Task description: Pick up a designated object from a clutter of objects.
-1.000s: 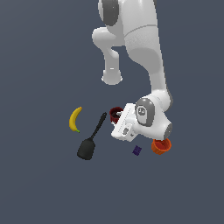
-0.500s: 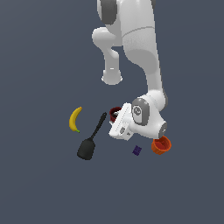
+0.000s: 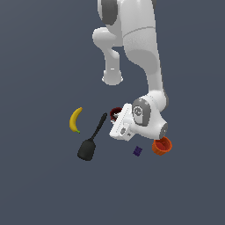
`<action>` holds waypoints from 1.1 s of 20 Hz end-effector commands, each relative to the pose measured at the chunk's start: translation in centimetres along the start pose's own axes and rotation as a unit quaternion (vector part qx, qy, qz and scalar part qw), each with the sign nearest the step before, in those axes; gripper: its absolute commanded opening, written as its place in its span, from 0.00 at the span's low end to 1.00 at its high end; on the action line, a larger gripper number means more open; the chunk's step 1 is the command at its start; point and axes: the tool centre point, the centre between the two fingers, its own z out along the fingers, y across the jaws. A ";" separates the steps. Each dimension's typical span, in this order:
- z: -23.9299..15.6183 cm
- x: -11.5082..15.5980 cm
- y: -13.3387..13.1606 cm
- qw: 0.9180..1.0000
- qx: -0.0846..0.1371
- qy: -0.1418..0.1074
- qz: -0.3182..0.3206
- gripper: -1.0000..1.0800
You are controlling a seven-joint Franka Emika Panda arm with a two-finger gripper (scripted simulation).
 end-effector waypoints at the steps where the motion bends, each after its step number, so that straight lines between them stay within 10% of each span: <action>1: 0.0 0.0 0.0 1.000 0.000 0.000 0.000 0.00; 11: -0.5 -3.6 0.8 1.000 0.000 0.000 0.000 0.00; 22: -2.4 -15.9 3.7 1.000 0.002 0.000 0.001 0.00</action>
